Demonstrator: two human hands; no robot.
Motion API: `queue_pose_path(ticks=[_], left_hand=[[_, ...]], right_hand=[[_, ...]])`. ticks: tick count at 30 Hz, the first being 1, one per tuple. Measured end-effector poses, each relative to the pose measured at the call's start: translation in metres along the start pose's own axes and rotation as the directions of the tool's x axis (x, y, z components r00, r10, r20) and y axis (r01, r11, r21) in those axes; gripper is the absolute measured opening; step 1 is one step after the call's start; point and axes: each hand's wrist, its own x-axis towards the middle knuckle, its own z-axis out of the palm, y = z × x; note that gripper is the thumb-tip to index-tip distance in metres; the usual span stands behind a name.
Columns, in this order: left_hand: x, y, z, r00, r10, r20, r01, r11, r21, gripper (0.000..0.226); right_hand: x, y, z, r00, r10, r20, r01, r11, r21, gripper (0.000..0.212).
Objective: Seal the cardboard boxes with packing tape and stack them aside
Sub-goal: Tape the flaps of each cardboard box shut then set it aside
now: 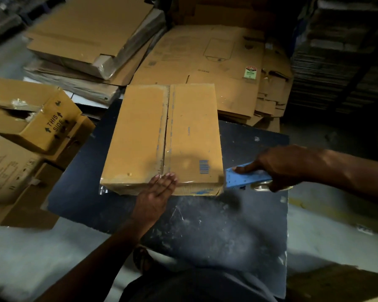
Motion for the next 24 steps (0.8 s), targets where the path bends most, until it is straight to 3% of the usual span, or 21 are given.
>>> queue_pose_path(ticks=[7,15,20,24], left_hand=[[0.002,0.004,-0.006,0.999,0.007,0.034,-0.005,0.998,-0.064,0.063],[0.011,0.008,-0.019,0.992,-0.032,0.125,0.045,0.994,-0.099,0.051],[0.04,0.022,-0.048,0.974,-0.098,0.204,0.098,0.995,0.012,0.056],[0.088,0.043,-0.051,0.973,0.097,0.209,-0.086,0.994,-0.061,0.056]], right_hand=[[-0.031,0.032,0.031,0.996,0.081,0.049,-0.082,0.997,0.016,0.093],[0.019,0.022,0.09,0.996,0.085,0.006,-0.085,0.984,0.155,0.096],[0.03,0.026,0.104,0.994,0.085,-0.062,-0.069,0.971,0.228,0.094],[0.037,0.024,0.112,0.992,0.059,-0.11,-0.026,0.96,0.28,0.091]])
